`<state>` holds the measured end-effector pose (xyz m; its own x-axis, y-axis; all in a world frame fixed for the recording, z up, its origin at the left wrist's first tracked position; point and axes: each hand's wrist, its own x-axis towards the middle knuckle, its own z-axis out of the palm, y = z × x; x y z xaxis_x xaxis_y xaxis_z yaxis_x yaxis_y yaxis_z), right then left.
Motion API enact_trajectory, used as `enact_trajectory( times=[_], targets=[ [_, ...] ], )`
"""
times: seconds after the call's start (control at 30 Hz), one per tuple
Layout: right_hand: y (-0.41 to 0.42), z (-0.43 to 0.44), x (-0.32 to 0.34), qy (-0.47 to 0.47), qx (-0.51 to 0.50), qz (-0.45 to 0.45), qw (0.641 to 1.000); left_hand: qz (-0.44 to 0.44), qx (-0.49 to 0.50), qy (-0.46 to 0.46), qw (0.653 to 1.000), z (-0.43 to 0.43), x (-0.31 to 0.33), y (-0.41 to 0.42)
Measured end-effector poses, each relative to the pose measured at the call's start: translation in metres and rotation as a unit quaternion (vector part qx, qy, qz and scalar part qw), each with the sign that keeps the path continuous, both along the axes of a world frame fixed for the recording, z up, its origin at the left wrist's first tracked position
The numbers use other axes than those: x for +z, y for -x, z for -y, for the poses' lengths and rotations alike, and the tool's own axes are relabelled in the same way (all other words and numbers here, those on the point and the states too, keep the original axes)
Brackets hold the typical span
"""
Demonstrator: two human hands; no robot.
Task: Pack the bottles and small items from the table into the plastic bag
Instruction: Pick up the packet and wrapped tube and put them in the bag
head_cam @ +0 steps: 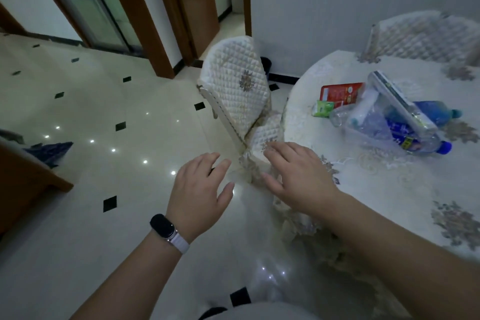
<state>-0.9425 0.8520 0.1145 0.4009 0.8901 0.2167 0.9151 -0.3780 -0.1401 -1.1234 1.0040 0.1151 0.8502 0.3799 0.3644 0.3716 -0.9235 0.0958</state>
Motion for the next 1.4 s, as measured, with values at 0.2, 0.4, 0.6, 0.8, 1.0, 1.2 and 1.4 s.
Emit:
enact_trajectory(
  times=[0.2, 0.4, 0.6, 0.8, 1.0, 1.2, 1.4],
  targets=[
    [-0.025, -0.035, -0.010, 0.028, -0.077, 0.005, 0.997, 0.014, -0.085, 0.014, 0.996, -0.072, -0.014, -0.057],
    [-0.042, -0.108, 0.010, 0.002, -0.175, 0.034, 0.984, 0.033, -0.162, 0.022, 0.986, -0.163, -0.008, -0.114],
    [-0.054, -0.154, 0.007, 0.028, -0.269, 0.015, 0.963, 0.040, -0.251, 0.046, 0.966, -0.228, -0.013, -0.164],
    [-0.069, -0.146, -0.003, 0.073, -0.367, -0.006, 0.927, 0.004, -0.322, 0.069, 0.944, -0.236, -0.025, -0.218],
    [-0.119, -0.134, -0.021, 0.066, -0.432, -0.036, 0.899, 0.001, -0.384, 0.080, 0.920, -0.225, -0.036, -0.288],
    [-0.193, -0.126, -0.038, 0.042, -0.462, -0.077, 0.882, -0.074, -0.405, 0.073, 0.908, -0.200, -0.042, -0.378],
    [-0.257, -0.088, -0.046, 0.004, -0.507, -0.070, 0.859, -0.120, -0.421, 0.066, 0.897, -0.153, -0.053, -0.462]
  ],
)
